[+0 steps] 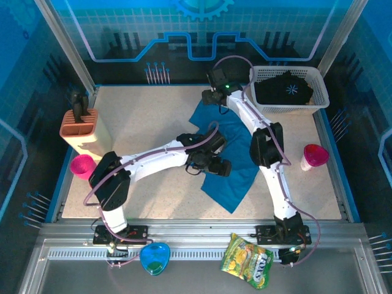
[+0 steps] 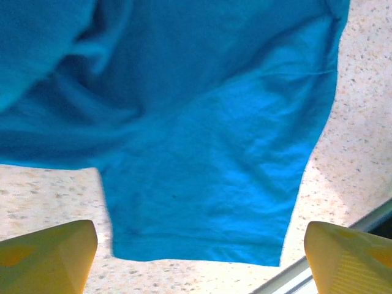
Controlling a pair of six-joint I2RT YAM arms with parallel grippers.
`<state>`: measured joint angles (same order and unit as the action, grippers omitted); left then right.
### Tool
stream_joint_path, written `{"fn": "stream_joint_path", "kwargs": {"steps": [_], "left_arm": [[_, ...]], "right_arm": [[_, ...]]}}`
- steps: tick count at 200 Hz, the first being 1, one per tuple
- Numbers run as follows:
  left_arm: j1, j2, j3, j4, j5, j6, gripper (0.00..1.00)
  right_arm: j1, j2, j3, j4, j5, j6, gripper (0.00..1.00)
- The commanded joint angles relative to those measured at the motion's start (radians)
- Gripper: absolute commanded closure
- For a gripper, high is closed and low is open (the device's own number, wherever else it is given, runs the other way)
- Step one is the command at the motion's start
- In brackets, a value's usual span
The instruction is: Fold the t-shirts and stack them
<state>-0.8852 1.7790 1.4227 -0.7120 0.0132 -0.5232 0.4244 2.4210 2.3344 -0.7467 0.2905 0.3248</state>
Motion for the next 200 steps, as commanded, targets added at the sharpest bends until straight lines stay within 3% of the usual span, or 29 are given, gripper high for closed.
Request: {"fn": "stream_joint_path", "kwargs": {"steps": [1, 31, 83, 120, 168, 200], "left_arm": [[0.034, -0.088, 0.043, -0.152, -0.158, 0.030, 0.09], [0.157, -0.158, -0.049, -0.227, -0.222, -0.027, 0.11], [0.407, -0.302, -0.340, -0.117, -0.144, -0.142, 0.23], [0.536, -0.372, -0.498, 0.084, -0.014, -0.192, 0.26], [0.573, -0.263, -0.501, 0.219, 0.012, -0.208, 0.27], [0.581, -0.196, -0.506, 0.250, 0.021, -0.234, 0.36]], "right_arm": [[-0.008, -0.218, -0.213, 0.049, -0.033, 0.022, 0.23], [-0.001, -0.508, -0.652, 0.185, -0.054, 0.073, 0.23], [0.038, -0.860, -1.177, 0.272, -0.130, 0.194, 0.34], [0.098, -0.954, -1.358, 0.290, -0.127, 0.257, 0.43], [0.116, -0.952, -1.493, 0.352, -0.156, 0.332, 0.51], [0.119, -0.951, -1.508, 0.347, -0.150, 0.336, 0.55]]}}
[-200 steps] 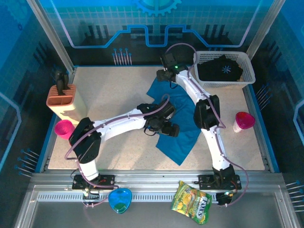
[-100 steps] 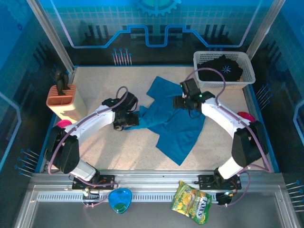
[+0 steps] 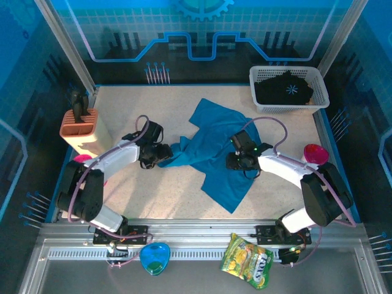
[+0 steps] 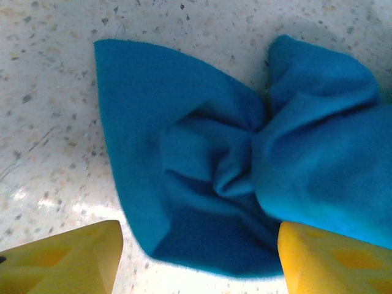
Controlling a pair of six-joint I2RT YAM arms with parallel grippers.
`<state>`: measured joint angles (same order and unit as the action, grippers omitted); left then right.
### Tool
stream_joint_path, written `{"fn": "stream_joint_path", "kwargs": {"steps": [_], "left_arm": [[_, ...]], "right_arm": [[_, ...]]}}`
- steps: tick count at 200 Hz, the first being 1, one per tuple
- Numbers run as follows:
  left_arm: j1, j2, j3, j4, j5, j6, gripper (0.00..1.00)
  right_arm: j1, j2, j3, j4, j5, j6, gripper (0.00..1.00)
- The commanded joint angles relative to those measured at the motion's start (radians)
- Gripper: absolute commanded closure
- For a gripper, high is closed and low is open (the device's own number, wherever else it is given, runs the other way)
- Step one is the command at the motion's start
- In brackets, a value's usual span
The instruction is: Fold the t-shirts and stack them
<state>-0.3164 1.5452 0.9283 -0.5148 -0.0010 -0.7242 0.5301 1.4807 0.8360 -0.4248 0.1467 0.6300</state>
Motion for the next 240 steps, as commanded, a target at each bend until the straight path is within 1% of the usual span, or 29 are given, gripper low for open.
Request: {"fn": "stream_joint_path", "kwargs": {"steps": [1, 33, 66, 78, 107, 151, 169, 185, 194, 207, 220, 240], "left_arm": [[0.013, 0.038, -0.012, 0.054, 0.036, -0.033, 0.36], [0.013, -0.011, -0.043, 0.029, -0.002, -0.044, 0.37], [0.016, -0.083, -0.068, -0.024, -0.072, -0.057, 0.33], [0.024, -0.091, -0.083, -0.024, -0.079, -0.065, 0.33], [0.045, -0.053, -0.105, 0.028, -0.046, -0.073, 0.34], [0.045, 0.054, -0.057, 0.098, -0.037, -0.069, 0.41], [0.045, 0.091, -0.028, 0.120, -0.043, -0.064, 0.46], [0.045, 0.124, 0.009, 0.134, -0.048, -0.056, 0.51], [0.045, 0.142, 0.037, 0.137, -0.046, -0.047, 0.58], [0.044, 0.164, 0.082, 0.131, -0.039, -0.031, 0.77], [0.044, 0.171, 0.126, 0.116, -0.027, -0.019, 0.99], [0.045, 0.150, 0.182, 0.079, -0.003, -0.001, 1.00]], "right_arm": [[0.013, -0.012, -0.011, 0.024, -0.006, 0.030, 0.55], [0.010, -0.026, -0.011, 0.017, 0.019, 0.021, 0.57], [0.009, -0.008, 0.002, 0.021, 0.006, 0.016, 0.57], [0.010, -0.001, 0.002, 0.029, -0.003, 0.017, 0.58], [0.010, 0.004, -0.006, 0.041, -0.016, 0.020, 0.61], [0.010, -0.012, -0.015, 0.021, 0.000, 0.014, 0.67], [0.010, -0.014, -0.026, 0.013, 0.002, 0.017, 0.70], [0.010, -0.013, -0.049, 0.019, -0.005, 0.029, 0.72], [0.010, -0.009, -0.068, 0.031, -0.012, 0.042, 0.73], [0.009, 0.006, -0.093, 0.054, -0.029, 0.064, 0.75], [0.007, 0.027, -0.111, 0.078, -0.041, 0.084, 0.78], [-0.004, 0.056, -0.135, 0.124, -0.059, 0.119, 0.85]]}}
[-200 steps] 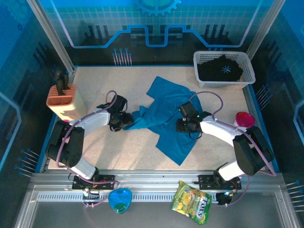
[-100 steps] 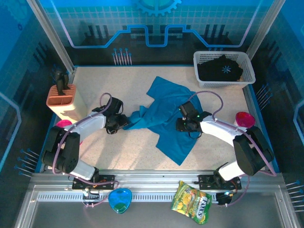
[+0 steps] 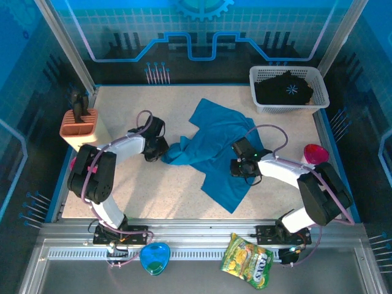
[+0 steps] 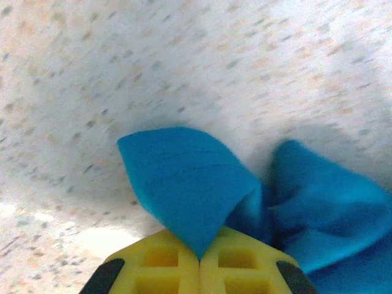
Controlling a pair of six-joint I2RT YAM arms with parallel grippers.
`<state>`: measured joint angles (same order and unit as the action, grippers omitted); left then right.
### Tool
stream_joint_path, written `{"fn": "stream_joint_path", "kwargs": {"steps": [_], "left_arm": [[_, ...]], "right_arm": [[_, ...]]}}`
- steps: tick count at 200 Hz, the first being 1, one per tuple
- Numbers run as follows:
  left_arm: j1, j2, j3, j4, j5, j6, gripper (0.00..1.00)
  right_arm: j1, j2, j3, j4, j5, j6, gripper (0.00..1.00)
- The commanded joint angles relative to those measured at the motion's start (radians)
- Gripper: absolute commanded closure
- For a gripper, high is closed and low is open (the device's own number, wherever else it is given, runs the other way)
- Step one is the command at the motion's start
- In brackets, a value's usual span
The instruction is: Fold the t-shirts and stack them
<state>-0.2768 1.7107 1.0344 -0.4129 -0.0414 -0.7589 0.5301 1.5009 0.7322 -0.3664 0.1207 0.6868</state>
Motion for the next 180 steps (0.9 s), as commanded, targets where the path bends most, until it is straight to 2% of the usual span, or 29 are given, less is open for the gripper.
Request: {"fn": "stream_joint_path", "kwargs": {"steps": [1, 26, 60, 100, 145, 180], "left_arm": [[0.005, -0.018, 0.077, -0.024, 0.038, 0.034, 1.00], [0.006, -0.091, 0.136, -0.101, 0.051, 0.056, 1.00], [0.017, -0.181, 0.239, -0.232, 0.041, 0.101, 1.00], [0.094, -0.189, 0.368, -0.339, 0.070, 0.133, 1.00], [0.187, -0.120, 0.438, -0.365, 0.127, 0.154, 1.00], [0.215, 0.095, 0.668, -0.422, 0.149, 0.187, 1.00]], "right_arm": [[-0.005, 0.038, -0.033, 0.068, -0.035, 0.064, 0.85], [-0.033, 0.054, -0.056, 0.094, -0.045, 0.104, 1.00], [-0.098, 0.051, -0.092, 0.095, -0.075, 0.133, 1.00], [-0.125, -0.008, -0.129, 0.060, -0.093, 0.142, 1.00], [-0.127, -0.134, -0.138, -0.053, -0.062, 0.146, 1.00], [-0.146, -0.199, -0.111, -0.150, 0.023, 0.106, 1.00]]}}
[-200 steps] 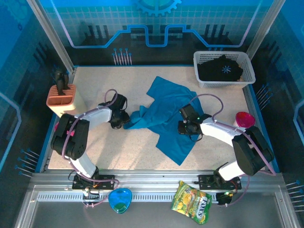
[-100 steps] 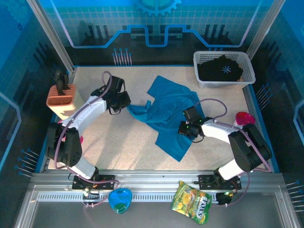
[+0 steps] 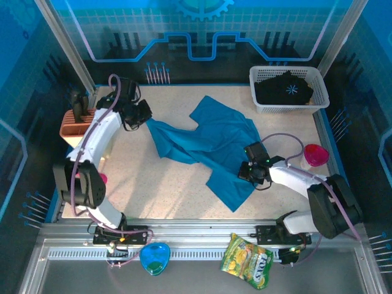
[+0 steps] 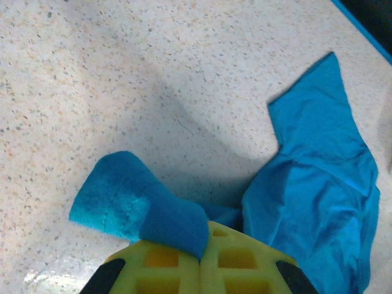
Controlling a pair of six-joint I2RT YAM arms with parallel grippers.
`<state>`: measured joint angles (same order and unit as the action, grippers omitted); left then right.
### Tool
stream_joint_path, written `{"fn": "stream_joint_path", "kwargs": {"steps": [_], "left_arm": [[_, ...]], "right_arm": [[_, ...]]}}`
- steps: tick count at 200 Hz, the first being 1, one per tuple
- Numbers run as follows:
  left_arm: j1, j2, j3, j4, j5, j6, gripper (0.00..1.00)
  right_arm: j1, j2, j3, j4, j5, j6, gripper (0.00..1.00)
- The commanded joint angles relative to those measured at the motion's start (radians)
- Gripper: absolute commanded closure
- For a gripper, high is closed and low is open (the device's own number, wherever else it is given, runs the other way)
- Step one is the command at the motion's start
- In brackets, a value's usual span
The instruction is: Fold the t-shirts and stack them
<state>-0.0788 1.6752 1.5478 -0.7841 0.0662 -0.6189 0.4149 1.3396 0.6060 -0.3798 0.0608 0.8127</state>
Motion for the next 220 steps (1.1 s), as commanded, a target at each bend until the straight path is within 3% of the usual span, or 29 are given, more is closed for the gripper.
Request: {"fn": "stream_joint_path", "kwargs": {"steps": [1, 43, 51, 60, 69, 81, 141, 181, 198, 220], "left_arm": [[0.017, 0.139, 0.163, -0.052, 0.042, 0.048, 1.00], [0.017, 0.475, 0.537, -0.138, 0.052, 0.048, 0.99], [0.016, 0.520, 0.578, -0.138, 0.044, 0.045, 0.83], [0.015, 0.555, 0.604, -0.122, 0.043, 0.040, 0.48], [0.012, 0.572, 0.604, -0.095, 0.055, 0.036, 0.18], [0.000, 0.566, 0.581, -0.074, 0.065, 0.040, 0.01], [-0.109, 0.196, 0.171, 0.063, 0.137, 0.073, 0.01], [-0.223, -0.028, -0.203, 0.110, 0.184, 0.035, 0.39], [-0.278, -0.045, -0.344, 0.178, 0.247, -0.024, 0.41], [-0.364, -0.022, -0.435, 0.237, 0.230, -0.089, 0.39]], "right_arm": [[-0.031, -0.038, 0.017, -0.139, 0.084, -0.020, 1.00], [-0.071, -0.035, 0.025, -0.156, 0.121, -0.049, 1.00], [-0.077, -0.028, 0.030, -0.159, 0.128, -0.054, 1.00], [-0.080, -0.021, 0.037, -0.163, 0.132, -0.061, 1.00], [-0.084, -0.013, 0.044, -0.165, 0.134, -0.068, 1.00], [-0.084, -0.007, 0.055, -0.166, 0.132, -0.073, 1.00], [-0.084, 0.029, 0.104, -0.173, 0.130, -0.102, 1.00], [-0.084, 0.045, 0.121, -0.158, 0.112, -0.116, 1.00], [-0.084, 0.058, 0.127, -0.153, 0.103, -0.124, 1.00], [-0.084, 0.071, 0.133, -0.148, 0.094, -0.135, 1.00]]}}
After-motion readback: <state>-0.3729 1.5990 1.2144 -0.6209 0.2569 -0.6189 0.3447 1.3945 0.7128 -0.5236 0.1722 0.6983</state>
